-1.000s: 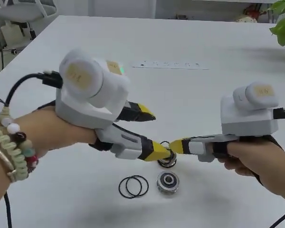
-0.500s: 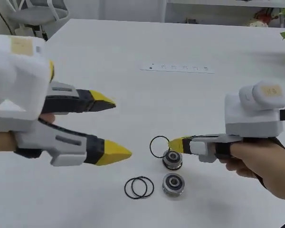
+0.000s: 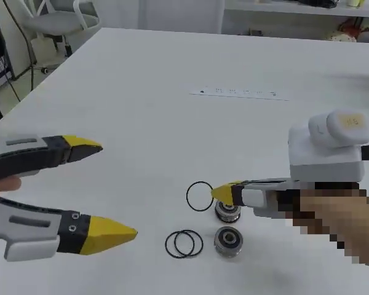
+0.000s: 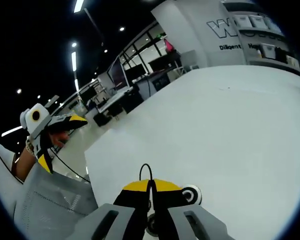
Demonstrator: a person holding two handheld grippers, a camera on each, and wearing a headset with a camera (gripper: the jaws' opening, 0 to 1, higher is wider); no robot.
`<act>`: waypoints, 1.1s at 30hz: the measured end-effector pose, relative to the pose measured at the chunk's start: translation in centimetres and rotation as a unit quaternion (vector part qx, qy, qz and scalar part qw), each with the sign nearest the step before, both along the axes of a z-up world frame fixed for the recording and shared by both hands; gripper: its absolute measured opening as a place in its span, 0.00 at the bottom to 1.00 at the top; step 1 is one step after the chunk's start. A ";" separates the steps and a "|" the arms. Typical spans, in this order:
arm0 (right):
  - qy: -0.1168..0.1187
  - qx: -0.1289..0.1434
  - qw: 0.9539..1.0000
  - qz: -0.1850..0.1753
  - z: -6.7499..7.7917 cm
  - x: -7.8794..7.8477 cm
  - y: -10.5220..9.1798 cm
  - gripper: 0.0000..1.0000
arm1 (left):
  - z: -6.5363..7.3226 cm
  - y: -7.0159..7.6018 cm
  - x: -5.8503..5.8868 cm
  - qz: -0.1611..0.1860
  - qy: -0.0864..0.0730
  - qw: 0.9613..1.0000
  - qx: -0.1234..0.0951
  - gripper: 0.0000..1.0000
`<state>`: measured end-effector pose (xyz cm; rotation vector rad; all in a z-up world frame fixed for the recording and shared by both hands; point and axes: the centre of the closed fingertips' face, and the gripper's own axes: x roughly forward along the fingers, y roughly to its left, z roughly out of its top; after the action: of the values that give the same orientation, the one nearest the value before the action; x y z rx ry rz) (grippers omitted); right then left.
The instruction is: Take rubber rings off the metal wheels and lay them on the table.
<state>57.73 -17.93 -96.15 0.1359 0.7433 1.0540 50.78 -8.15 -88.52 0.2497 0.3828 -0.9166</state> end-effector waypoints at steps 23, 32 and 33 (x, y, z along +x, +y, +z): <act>0.031 -0.033 0.996 0.079 -2.8 -3.9 2.1 0.00 | -5.4 -0.7 -2.2 0.032 0.071 0.997 -0.003 0.98; 0.043 -0.064 0.991 0.113 -4.5 -5.6 2.3 0.00 | -6.3 -0.8 -2.6 0.031 0.083 0.996 0.006 0.97; 0.041 -0.068 0.990 0.117 -4.6 -5.7 2.3 0.00 | -6.3 -0.8 -2.6 0.031 0.084 0.996 0.007 0.97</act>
<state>52.01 -15.66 -100.79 -0.0265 0.9191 1.2209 48.15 -8.93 -94.82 0.1727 0.5495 -0.8771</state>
